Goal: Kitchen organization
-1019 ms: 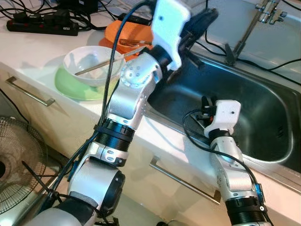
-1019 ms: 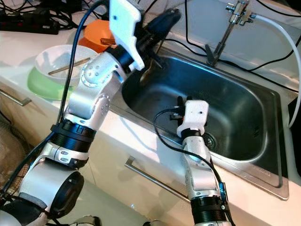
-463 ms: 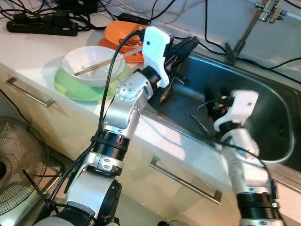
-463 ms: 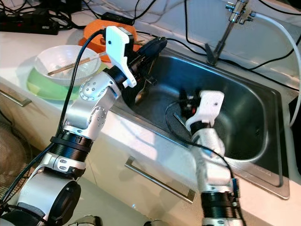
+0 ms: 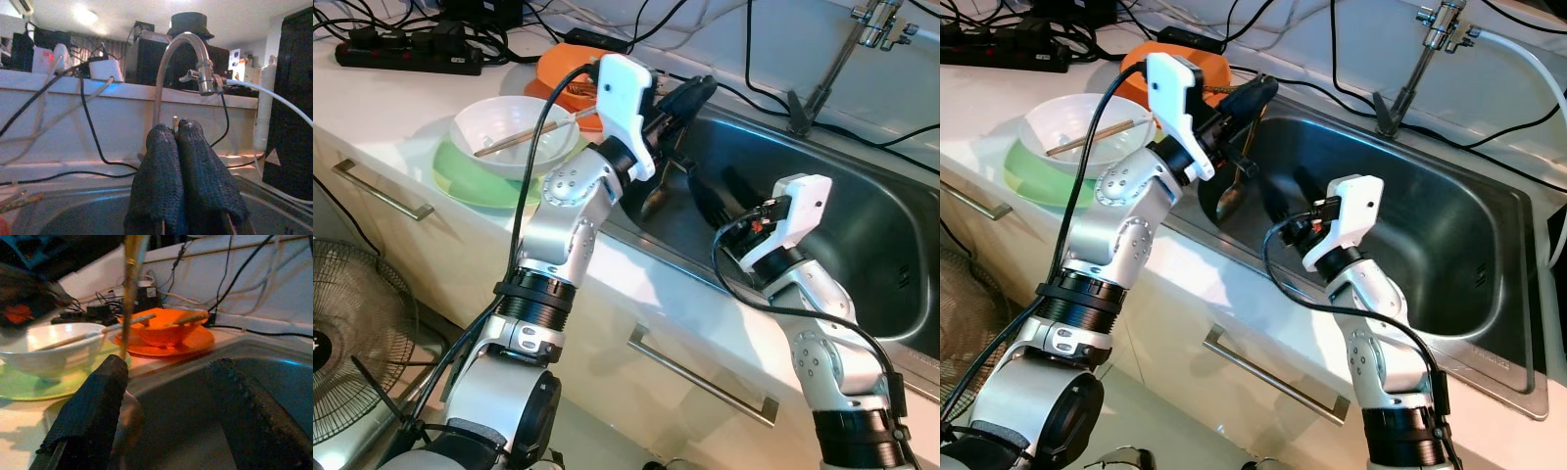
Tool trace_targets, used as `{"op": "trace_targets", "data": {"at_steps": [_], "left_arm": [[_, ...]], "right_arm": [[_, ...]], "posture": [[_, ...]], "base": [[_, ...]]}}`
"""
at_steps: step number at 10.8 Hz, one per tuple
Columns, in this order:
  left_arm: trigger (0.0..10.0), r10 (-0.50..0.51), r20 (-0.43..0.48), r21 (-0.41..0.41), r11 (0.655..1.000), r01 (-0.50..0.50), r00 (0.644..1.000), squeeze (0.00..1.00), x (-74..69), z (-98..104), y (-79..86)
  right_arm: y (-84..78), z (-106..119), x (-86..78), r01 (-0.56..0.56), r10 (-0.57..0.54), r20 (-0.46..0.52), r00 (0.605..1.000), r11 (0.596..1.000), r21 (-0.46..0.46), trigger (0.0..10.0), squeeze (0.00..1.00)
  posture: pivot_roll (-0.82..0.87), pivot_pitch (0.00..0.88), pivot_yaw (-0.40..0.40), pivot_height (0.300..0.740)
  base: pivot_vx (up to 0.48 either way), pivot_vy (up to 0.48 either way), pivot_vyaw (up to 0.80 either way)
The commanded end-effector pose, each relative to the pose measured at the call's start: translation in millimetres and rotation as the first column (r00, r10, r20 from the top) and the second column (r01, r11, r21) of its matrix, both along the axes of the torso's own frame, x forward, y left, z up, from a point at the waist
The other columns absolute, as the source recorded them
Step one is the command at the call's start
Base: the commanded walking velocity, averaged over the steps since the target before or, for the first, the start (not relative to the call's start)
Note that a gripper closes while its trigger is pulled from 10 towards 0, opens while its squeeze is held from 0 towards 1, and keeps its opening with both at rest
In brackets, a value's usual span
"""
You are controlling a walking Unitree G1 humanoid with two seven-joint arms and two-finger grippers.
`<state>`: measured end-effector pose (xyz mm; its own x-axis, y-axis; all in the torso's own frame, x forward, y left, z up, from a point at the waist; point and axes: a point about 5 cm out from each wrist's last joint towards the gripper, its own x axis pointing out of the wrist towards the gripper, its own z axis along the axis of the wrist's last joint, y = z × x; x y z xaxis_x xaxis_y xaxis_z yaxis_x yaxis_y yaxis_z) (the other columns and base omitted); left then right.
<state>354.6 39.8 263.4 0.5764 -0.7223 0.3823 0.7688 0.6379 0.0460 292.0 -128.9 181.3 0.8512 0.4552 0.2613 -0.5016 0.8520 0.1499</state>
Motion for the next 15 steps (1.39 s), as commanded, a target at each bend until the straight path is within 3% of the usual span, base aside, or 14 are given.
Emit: {"op": "trace_targets", "data": {"at_steps": [1,5,12,13,14,15], "left_arm": [[10.0,-0.061,-0.001,-0.015,0.998,0.061,0.998,0.0,-4.2,3,-6.4],[10.0,-0.207,-0.036,-0.011,0.978,0.207,0.978,0.0,-15.1,2,-19.5],[10.0,-0.308,-0.074,-0.014,0.951,0.308,0.948,0.0,-25.1,1,-31.3],[10.0,-0.308,-0.076,-0.012,0.951,0.308,0.948,0.0,-25.2,2,-31.5],[10.0,-0.305,-0.076,-0.009,0.952,0.305,0.949,0.0,-25.0,2,-31.1],[10.0,-0.301,-0.076,-0.007,0.954,0.301,0.951,0.0,-24.6,2,-30.6]], "right_arm": [[-1.1,2,-3.3,-0.019,0.019,-0.005,1.0,1.0,0.008,10.0,0.0],[2.6,2,-3.7,-0.013,0.013,-0.01,1.0,1.0,0.017,10.0,0.0],[10.0,-2,-2.5,0.005,-0.005,-0.026,1.0,1.0,0.023,10.0,0.0],[9.2,-3,-1.4,0.02,-0.019,-0.03,0.999,1.0,0.021,3.6,0.0],[8.7,-4,-0.4,0.032,-0.032,-0.035,0.999,0.999,0.02,0.0,0.0],[9.0,-4,0.0,0.035,-0.034,-0.035,0.999,0.999,0.015,0.0,0.0]], "posture": [[-0.1,0.028,-0.088,0.74],[-0.09,0.02,-0.081,0.74],[-0.09,0.02,-0.073,0.74],[-0.09,0.022,-0.075,0.74],[-0.09,0.022,-0.074,0.74],[-0.08,0.029,-0.077,0.74]], "base": [[0.0,0.0,0.0],[0.0,0.0,0.0],[0.0,0.0,0.0],[0.0,0.0,0.0],[0.0,0.0,0.0],[0.0,0.0,0.0]]}}
